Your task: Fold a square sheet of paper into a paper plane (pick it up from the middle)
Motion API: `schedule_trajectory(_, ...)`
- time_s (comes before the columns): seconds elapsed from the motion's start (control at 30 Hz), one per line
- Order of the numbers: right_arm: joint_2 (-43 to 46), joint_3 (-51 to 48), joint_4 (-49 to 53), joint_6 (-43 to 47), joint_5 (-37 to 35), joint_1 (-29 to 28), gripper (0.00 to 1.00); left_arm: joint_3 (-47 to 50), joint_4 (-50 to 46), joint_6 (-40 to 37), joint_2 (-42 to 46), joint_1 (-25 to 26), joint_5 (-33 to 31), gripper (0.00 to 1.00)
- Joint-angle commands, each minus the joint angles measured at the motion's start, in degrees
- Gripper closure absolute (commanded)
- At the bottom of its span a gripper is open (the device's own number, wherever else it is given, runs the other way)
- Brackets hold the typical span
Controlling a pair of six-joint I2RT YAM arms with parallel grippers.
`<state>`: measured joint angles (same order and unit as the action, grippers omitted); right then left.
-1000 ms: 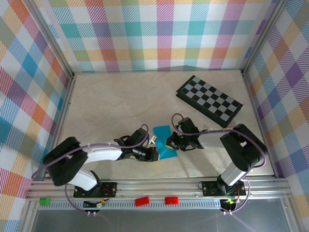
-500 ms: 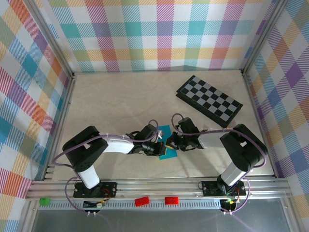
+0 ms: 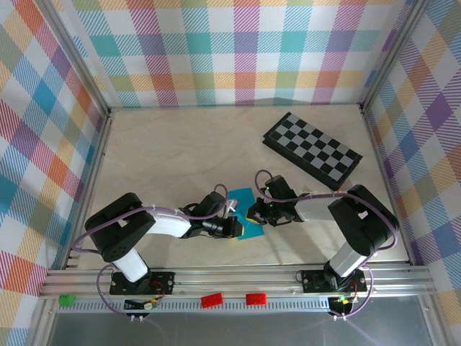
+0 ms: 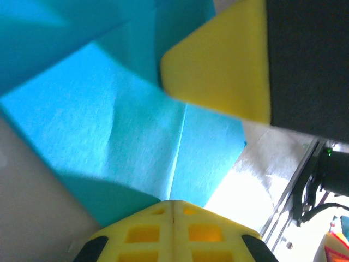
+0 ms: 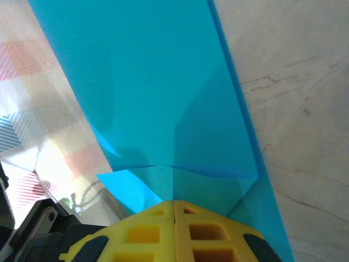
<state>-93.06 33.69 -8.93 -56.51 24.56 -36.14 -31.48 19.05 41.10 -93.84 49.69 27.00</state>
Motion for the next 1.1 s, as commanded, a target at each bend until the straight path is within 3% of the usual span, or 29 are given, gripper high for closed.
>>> schedule_trajectory(0.0, -1.78, -1.78, 5.09, 0.36, -4.69, 0.37, 0.94, 2.35, -10.64, -2.27, 0.49, 0.45, 2.30, 1.00)
schedule_trajectory(0.27, -1.74, -2.23, 4.18, 0.24, -4.26, 0.44, 0.94, 2.97, -9.30, -3.84, 8.07, 1.47, 1.47, 1.00)
schedule_trajectory(0.43, -1.68, -2.46, 3.70, 0.05, -4.03, 0.37, 0.94, 1.80, -8.35, -3.23, 12.36, 1.12, -3.14, 1.00)
schedule_trajectory(0.73, -1.60, -3.06, 1.84, -0.71, -3.38, 0.38, 0.93, -6.64, -8.59, -4.02, 0.16, 0.58, -4.55, 1.00)
schedule_trajectory(1.07, 3.89, 1.46, 6.41, 3.28, -3.76, 0.37, 0.89, 0.83, -9.13, -3.63, -0.91, 0.58, -6.94, 1.00)
